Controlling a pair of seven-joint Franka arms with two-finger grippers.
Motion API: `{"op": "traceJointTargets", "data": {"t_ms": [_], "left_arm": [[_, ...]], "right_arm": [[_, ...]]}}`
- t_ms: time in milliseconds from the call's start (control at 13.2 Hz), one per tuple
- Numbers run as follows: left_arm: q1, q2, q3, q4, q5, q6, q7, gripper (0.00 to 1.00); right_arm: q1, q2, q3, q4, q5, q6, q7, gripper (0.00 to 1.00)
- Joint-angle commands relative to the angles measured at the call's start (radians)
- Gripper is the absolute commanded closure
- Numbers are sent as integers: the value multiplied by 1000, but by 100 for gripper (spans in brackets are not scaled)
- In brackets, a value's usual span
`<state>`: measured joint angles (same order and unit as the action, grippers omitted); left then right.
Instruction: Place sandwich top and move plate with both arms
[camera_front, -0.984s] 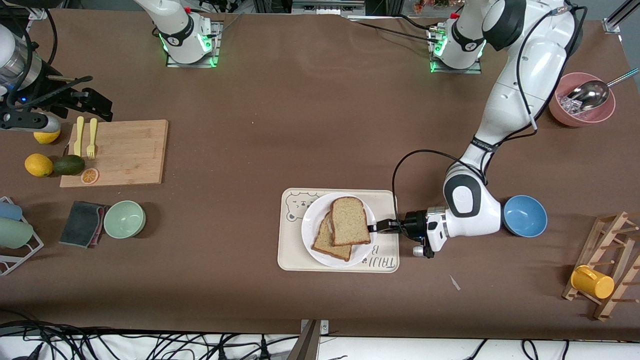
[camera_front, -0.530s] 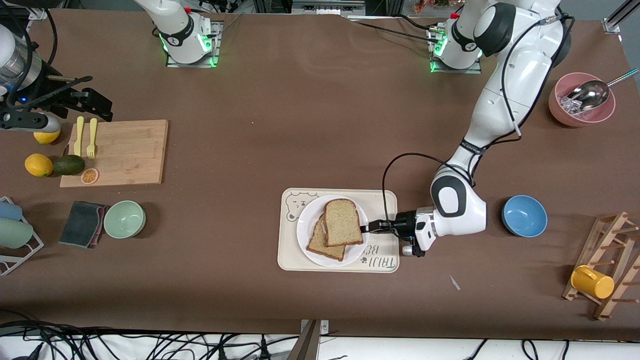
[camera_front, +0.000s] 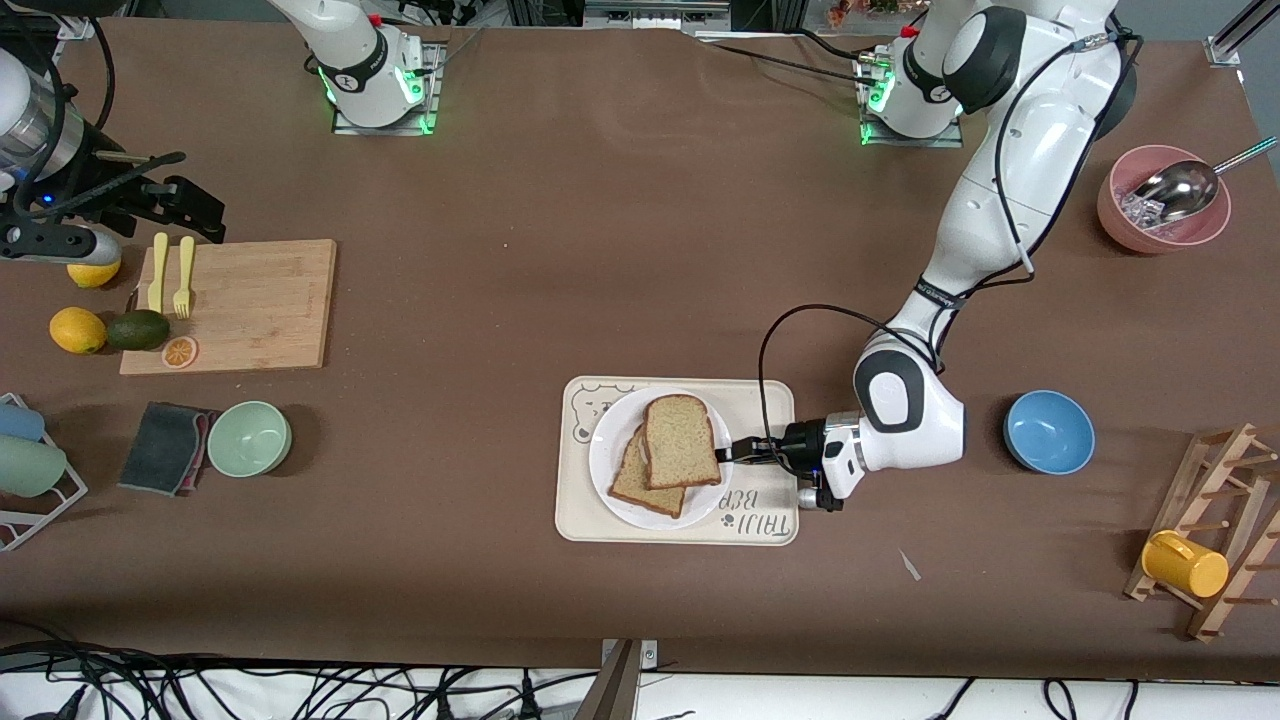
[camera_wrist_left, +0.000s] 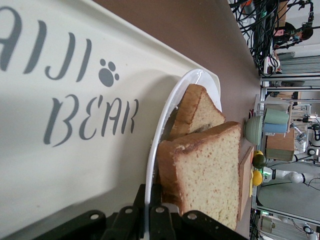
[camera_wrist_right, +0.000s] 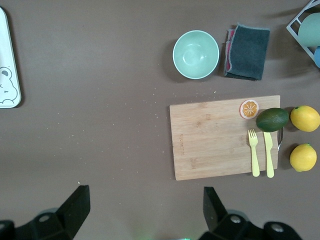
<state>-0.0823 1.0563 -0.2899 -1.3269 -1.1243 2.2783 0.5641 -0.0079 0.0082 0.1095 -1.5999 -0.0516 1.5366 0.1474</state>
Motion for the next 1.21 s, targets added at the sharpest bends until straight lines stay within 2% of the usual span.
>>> {"op": "traceJointTargets", "data": {"t_ms": [0,76,151,227,605,984,1135], "left_arm": [[-8,10,5,28,-23,-8,5,66],[-7,8,5,28,-23,-8,5,39],[-4,7,5,26,-23,-8,5,16],[-1,5,9,26,-22,-8,7,0],[4,-16,26,31,58,-11,-6,0],[7,-61,40,25,60,-29,-33,0],[6,-94,61,26,142,-63,-88,0]], "right_arm": [[-1,-2,-1,17,7,-10,-2,0],[-1,-2,-2,17,15,-10,1,0],[-3,-4,-5,15,27,-12,4,0],[-3,-4,-8,15,38,-21,9,0],[-4,-5,-28,15,58,-19,40,0],[-6,-7,-56,17,58,-16,73,0],[-6,-7,-56,17,56,-15,89,0]]}}
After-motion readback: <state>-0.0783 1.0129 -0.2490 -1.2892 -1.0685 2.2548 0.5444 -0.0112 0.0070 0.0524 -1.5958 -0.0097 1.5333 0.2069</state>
